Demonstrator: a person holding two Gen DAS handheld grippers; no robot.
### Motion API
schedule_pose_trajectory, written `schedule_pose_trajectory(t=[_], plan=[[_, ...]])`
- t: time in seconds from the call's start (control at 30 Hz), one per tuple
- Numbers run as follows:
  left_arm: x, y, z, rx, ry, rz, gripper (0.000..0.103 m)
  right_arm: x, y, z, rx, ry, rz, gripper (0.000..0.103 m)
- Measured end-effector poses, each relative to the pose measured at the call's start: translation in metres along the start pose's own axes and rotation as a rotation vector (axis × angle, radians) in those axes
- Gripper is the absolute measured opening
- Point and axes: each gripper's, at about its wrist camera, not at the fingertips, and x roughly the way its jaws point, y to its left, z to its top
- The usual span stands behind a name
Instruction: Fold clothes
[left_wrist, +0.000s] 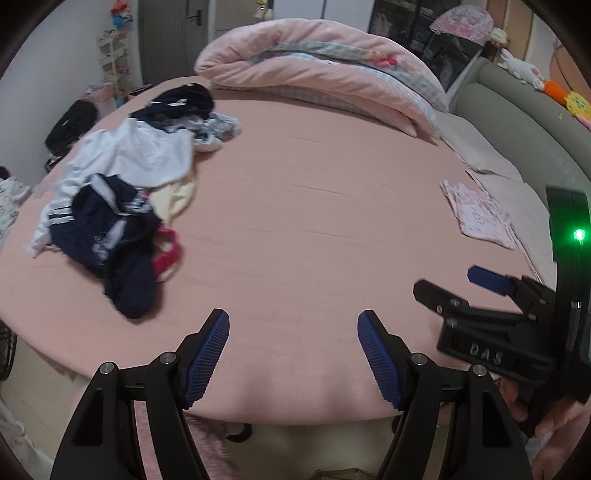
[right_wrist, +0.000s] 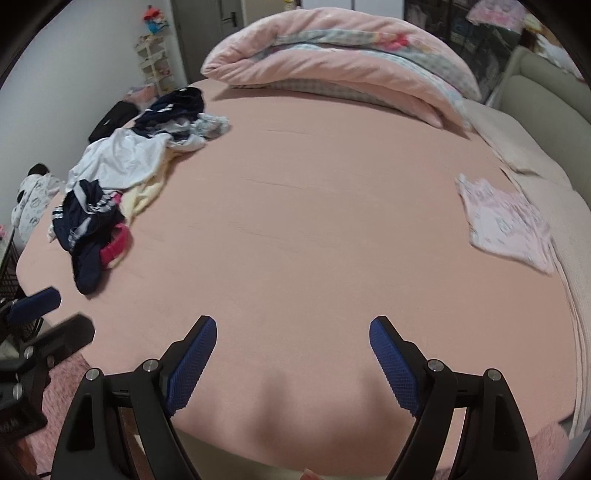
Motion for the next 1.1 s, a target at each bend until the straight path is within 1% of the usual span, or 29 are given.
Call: schedule_pose_trajectory(t=[0.1,0.23,0.3,0.33,0.4,0.53,0.67,0.8,0.9,0.97,1.1], plan=[[-0.011,0.024,0.004,-0.013,-0.020,0.042,0.070,-0.004,0.029,0.019,-0.040,-0.031,0.023,0.085],[-0.024,0.045,0.011,-0.008,-0.047,0.088,0.071,-0.017,0.063,0.039,-0.078,-0.076,0.049,0.085],[-0.034,0.047,0.014,-0.001,-0.087,0.074,0.071,-0.028,0.072,0.043,-0.068,-0.103,0.041,0.085],[-0.034,0.047,0.015,-0.003,-0.095,0.064,0.071,-0.034,0.074,0.043,-0.065,-0.108,0.033,0.085],[-0.041,0.047,0.017,-0.025,-0.122,0.036,0.072,-0.044,0.077,0.042,-0.059,-0.118,0.018,0.085],[-0.047,0.037,0.025,-0.040,-0.159,0.052,0.074,-0.067,0.066,0.039,-0.039,-0.135,-0.050,0.085],[-0.049,0.023,0.029,-0.040,-0.184,0.019,0.076,-0.092,0.043,0.033,-0.027,-0.159,-0.087,0.085],[-0.048,0.006,0.028,-0.045,-0.184,-0.008,0.079,-0.114,0.019,0.023,-0.003,-0.174,-0.118,0.085],[-0.046,-0.010,0.023,-0.036,-0.183,-0.045,0.080,-0.128,0.002,0.013,0.011,-0.190,-0.153,0.085],[-0.044,-0.020,0.020,-0.030,-0.181,-0.071,0.082,-0.135,-0.004,0.004,0.021,-0.199,-0.186,0.085],[-0.041,-0.039,0.011,-0.015,-0.174,-0.120,0.083,-0.138,-0.018,-0.009,0.051,-0.189,-0.195,0.085]])
